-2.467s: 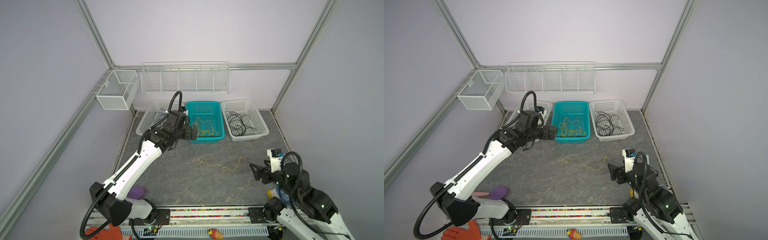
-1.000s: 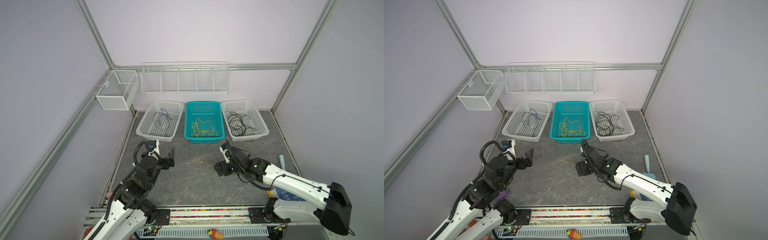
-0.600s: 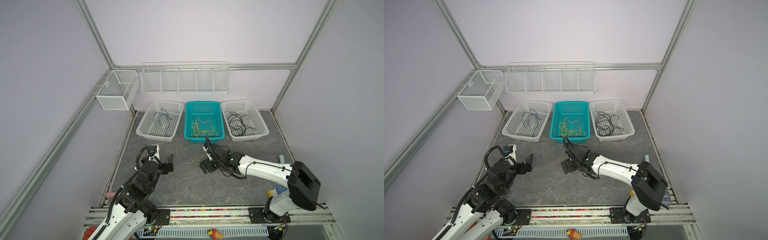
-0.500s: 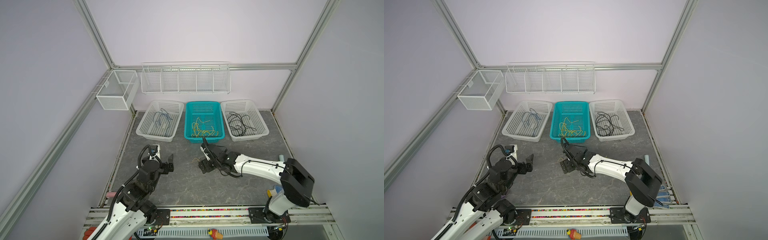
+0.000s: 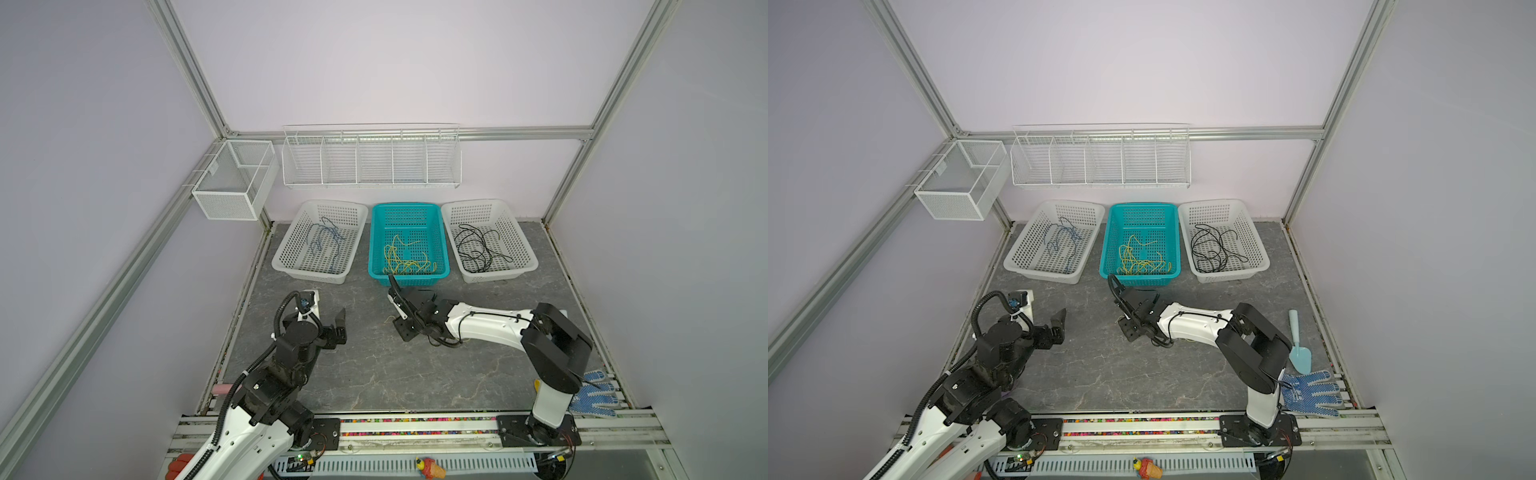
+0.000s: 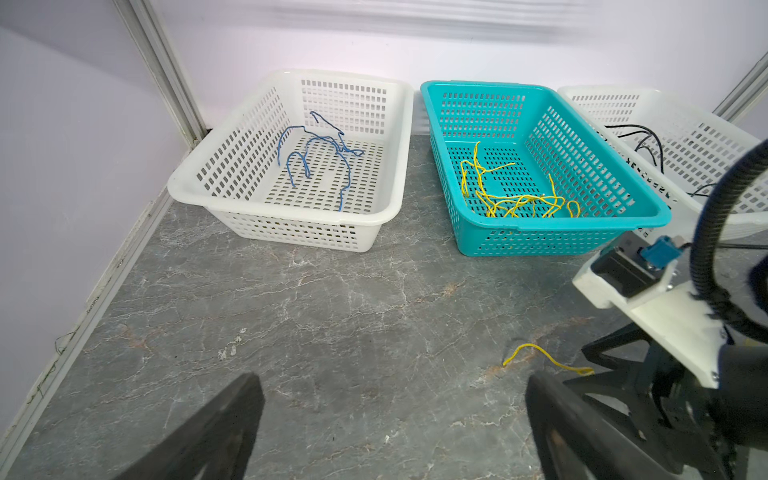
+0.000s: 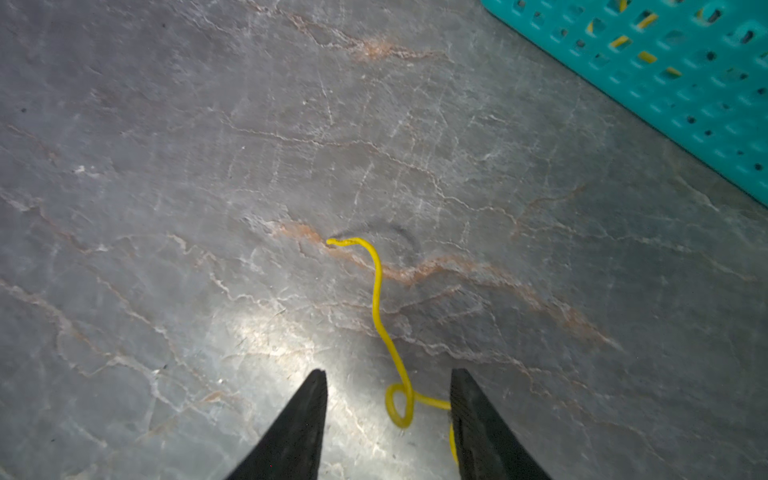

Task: Untangle the cables
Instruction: 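Grasp the loose yellow wire on the table with the right gripper, then lift the yellow wire with the right gripper over the teal basket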

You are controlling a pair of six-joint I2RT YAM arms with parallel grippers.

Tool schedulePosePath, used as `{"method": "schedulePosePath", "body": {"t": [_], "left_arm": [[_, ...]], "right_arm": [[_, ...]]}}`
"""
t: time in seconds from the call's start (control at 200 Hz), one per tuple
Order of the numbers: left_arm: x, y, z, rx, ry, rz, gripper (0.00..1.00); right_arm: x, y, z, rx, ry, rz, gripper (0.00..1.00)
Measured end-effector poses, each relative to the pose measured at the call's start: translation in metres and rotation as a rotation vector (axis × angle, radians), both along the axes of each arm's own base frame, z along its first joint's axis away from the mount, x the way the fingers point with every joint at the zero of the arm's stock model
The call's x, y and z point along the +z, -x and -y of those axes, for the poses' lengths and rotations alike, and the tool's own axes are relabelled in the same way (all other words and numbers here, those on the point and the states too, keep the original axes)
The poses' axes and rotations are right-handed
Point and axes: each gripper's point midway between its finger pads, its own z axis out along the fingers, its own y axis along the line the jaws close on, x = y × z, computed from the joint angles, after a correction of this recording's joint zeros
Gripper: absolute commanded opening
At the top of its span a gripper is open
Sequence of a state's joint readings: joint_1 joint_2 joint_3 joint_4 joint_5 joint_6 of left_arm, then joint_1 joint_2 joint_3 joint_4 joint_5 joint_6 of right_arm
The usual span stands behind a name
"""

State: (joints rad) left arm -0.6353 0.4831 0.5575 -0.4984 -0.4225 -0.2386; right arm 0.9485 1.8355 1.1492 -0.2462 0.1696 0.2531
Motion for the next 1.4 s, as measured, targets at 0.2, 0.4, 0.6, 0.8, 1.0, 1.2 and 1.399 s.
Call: {"method": "schedulePosePath", "body": {"t": [0.2,0.4,0.6,0.8,1.0,1.2,1.399], "left_arm": [[0.0,0.0,0.0,0.0,0.0,0.001,0.99],[0.001,0.0,0.0,-0.001,0.004,0.007,0.99],[0.0,0.001,0.0,-0.003,0.0,0.006,0.99],[0.001,0.001,0.0,-0.006,0.001,0.009,0.99],[0.0,0.0,0.0,-0.007,0.0,0.007,0.99],[-0.001,0.0,0.001,-0.007,-0.003,0.005,0.99],[-0.002,-0.001,0.001,-0.008,-0.011,-0.001,0.99]], "right_arm": [[-0.013,-0.004,-0.001,0.004,0.023,-0.012,0.2],[-0.01,-0.005,-0.004,0.011,0.015,-0.007,0.07],[0.001,-0.004,-0.005,0.015,0.0,-0.005,0.07],[0.065,-0.003,-0.004,0.013,-0.095,0.065,0.07],[0.158,-0.005,-0.006,0.014,-0.249,0.18,0.07],[0.221,-0.013,-0.005,0.013,-0.305,0.272,0.07],[0.268,-0.053,0.013,-0.044,-0.356,0.345,0.07]]}}
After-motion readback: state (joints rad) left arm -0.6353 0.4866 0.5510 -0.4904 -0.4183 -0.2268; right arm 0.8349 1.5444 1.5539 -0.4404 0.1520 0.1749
